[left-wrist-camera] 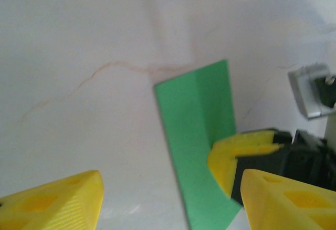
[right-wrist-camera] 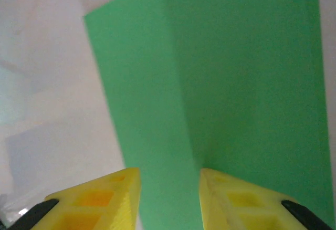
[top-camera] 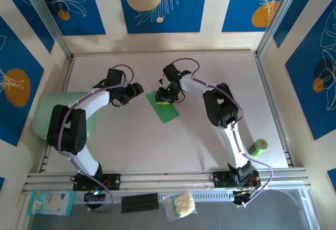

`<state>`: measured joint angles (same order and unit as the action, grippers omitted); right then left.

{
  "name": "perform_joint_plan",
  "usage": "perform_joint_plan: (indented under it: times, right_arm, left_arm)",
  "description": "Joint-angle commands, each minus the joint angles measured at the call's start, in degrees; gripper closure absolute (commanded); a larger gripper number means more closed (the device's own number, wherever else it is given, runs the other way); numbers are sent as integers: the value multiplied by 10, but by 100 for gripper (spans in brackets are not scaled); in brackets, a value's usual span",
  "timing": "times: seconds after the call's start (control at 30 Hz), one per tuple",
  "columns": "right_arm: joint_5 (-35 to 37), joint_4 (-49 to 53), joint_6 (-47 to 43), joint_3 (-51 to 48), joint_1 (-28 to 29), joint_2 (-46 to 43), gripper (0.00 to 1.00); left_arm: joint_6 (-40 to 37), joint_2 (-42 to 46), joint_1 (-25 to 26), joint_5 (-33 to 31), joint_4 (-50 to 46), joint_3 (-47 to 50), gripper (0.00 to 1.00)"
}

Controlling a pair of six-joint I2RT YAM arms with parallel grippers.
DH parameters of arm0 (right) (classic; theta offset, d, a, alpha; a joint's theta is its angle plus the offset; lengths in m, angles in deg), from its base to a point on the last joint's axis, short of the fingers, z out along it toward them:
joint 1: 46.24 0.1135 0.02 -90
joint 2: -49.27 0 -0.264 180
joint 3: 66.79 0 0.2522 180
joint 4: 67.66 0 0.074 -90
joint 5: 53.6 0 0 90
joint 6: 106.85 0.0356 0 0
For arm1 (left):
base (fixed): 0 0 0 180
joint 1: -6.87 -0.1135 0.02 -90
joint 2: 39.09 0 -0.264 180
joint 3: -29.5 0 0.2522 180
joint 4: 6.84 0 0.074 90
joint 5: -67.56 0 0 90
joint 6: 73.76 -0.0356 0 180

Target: Fold a paper plane with a square sheet of paper (pick it up from the middle)

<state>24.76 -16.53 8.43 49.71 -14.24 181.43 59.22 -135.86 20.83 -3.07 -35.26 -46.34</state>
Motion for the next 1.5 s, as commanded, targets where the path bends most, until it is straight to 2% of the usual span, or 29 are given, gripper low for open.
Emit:
perform_joint_plan:
  times: [0.0,0.1,0.23,0.37,0.43,0.6,0.8,0.87,0.97,1.07,1.27,1.47]
  right_arm:
    - [23,33,6,20,2,14,64]
    - [44,33,49,7,2,16,64]
    - [96,41,177,-40,-2,-3,65]
    - [94,16,246,-83,-3,-37,65]
    - [65,-3,243,-84,-4,-56,65]
    - [4,-61,253,-124,-18,-138,60]
    - [-31,-133,259,-277,-60,-240,43]
    - [-48,-147,235,-323,-74,-261,41]
    - [-73,-154,215,-364,-82,-273,41]
    - [-82,-156,203,-387,-89,-278,43]
    - [-113,-173,179,-406,-91,-265,46]
    - [-108,-160,152,-404,-91,-256,50]
  left_arm:
    - [24,25,5,1,-5,24,28]
    - [37,26,12,9,5,38,27]
    - [53,16,33,19,16,39,24]
    - [66,0,54,32,32,28,20]
    - [72,-9,64,41,40,21,17]
    - [79,-37,88,67,57,-14,20]
    - [90,-89,115,80,67,-63,32]
    - [90,-109,124,76,61,-82,40]
    - [90,-135,128,64,54,-101,50]
    - [89,-155,128,54,53,-115,55]
    - [79,-195,128,38,34,-142,58]
    - [73,-214,128,33,19,-144,59]
